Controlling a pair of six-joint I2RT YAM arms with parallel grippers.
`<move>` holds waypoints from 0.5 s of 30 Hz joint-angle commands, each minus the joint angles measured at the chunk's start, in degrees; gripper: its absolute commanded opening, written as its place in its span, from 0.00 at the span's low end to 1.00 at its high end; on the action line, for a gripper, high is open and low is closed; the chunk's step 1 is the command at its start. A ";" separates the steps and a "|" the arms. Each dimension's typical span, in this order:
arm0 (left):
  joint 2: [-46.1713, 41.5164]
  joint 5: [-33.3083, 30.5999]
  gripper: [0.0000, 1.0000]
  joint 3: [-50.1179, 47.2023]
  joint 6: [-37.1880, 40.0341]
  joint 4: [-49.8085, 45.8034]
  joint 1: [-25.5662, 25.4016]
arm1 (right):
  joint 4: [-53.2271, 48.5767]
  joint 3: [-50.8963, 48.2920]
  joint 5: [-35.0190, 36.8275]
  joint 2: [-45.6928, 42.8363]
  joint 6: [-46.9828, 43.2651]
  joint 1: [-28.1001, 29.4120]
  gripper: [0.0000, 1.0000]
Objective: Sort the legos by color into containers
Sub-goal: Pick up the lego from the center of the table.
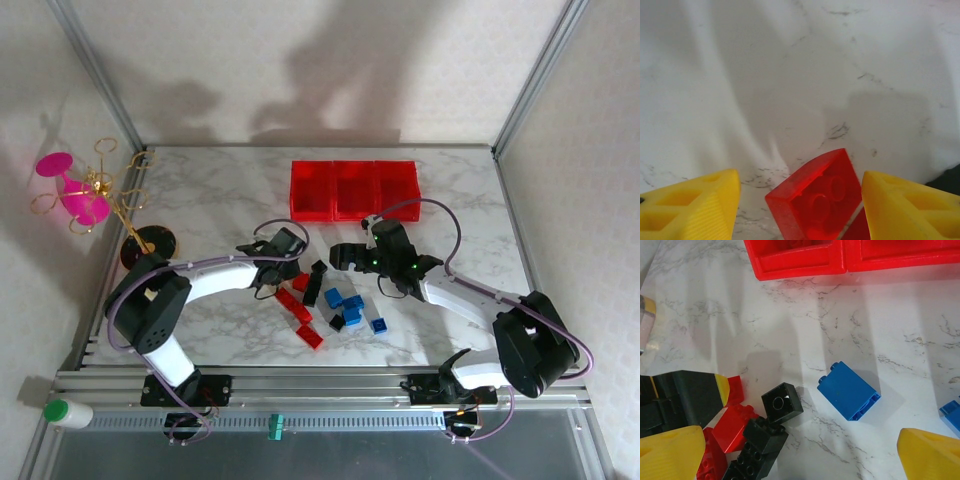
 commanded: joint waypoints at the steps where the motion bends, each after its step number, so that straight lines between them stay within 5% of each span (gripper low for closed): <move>1: 0.63 -0.19 0.63 -1.31 -1.61 1.70 -0.28 | 0.97 -0.32 0.96 0.82 -0.26 0.41 0.99; 15: 2.36 0.24 0.48 -1.21 -1.92 4.20 -0.28 | 0.20 0.93 1.30 1.71 -0.67 0.42 0.99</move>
